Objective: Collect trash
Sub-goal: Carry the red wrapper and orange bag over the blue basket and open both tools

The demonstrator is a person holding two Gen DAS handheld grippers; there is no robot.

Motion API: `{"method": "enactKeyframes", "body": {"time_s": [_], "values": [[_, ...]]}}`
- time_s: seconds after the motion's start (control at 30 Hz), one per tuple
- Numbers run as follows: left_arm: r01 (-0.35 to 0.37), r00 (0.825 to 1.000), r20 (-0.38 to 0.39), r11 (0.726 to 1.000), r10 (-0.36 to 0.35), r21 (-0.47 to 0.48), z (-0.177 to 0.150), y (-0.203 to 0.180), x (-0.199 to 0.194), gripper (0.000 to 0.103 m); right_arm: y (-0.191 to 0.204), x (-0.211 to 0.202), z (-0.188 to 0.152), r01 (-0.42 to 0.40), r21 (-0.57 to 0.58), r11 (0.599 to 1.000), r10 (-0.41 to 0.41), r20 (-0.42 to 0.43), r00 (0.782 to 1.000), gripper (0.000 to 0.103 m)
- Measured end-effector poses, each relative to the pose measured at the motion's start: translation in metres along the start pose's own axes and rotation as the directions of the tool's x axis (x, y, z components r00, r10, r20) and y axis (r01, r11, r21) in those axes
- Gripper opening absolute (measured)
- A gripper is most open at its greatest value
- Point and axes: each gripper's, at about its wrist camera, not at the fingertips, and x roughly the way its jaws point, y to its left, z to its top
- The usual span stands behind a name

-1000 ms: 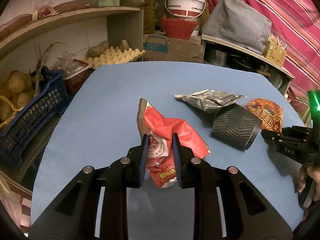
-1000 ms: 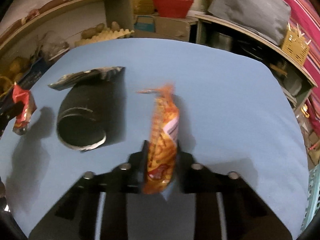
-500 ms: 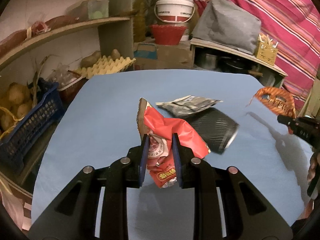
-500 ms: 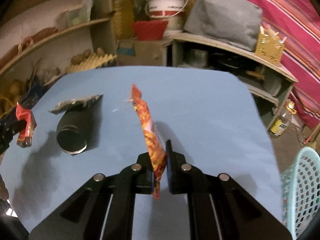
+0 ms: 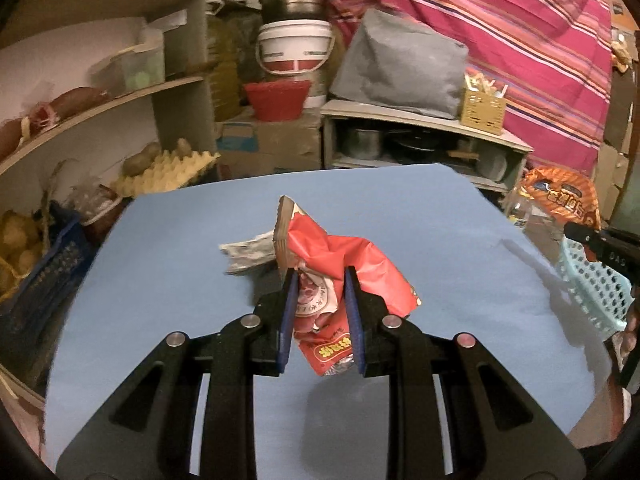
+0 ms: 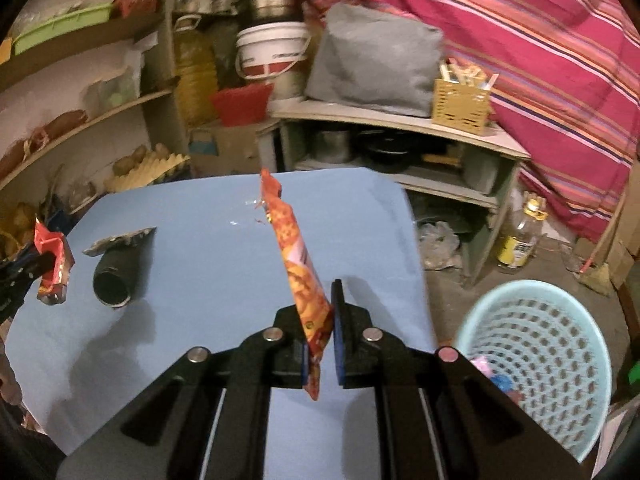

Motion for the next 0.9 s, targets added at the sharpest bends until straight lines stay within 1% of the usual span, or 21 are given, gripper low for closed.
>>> {"method": "enactKeyframes", "body": {"time_s": [0.07,0.23,0.33,0.53,0.77,0.9], "values": [[0.020,1.000,-0.002,1.000,-0.020,0.006,0.002,-0.016,0.001,0.022,-0.017,-0.008,-0.002,0.015,0.020,1.000,-0.015,0.008,1.000,0.009],[0.068,0.998,-0.001,0.996,-0.068,0.065,0.004,-0.071,0.003,0.022,-0.067,-0.025,-0.008,0.054,0.087,0.995,-0.056,0.021,0.998,0.009],[0.103,0.995,-0.008,0.992,-0.103,0.073,0.005,-0.099,0.007,0.022,-0.093,-0.034,-0.014,0.076,0.121,0.990,-0.080,0.026,0.996,0.009],[0.147,0.989,-0.014,0.984,-0.146,0.102,0.011,-0.152,0.015,0.022,-0.142,-0.046,-0.030,0.126,0.172,0.977,-0.131,0.019,0.991,0.009],[0.206,0.978,-0.022,0.969,-0.205,0.139,0.013,-0.216,0.027,0.022,-0.193,-0.065,-0.045,0.143,0.249,0.958,-0.155,0.030,0.987,0.009],[0.257,0.966,-0.039,0.952,-0.254,0.166,0.012,-0.255,0.036,0.022,-0.216,-0.071,-0.053,0.153,0.285,0.946,-0.168,0.029,0.985,0.009]]}}
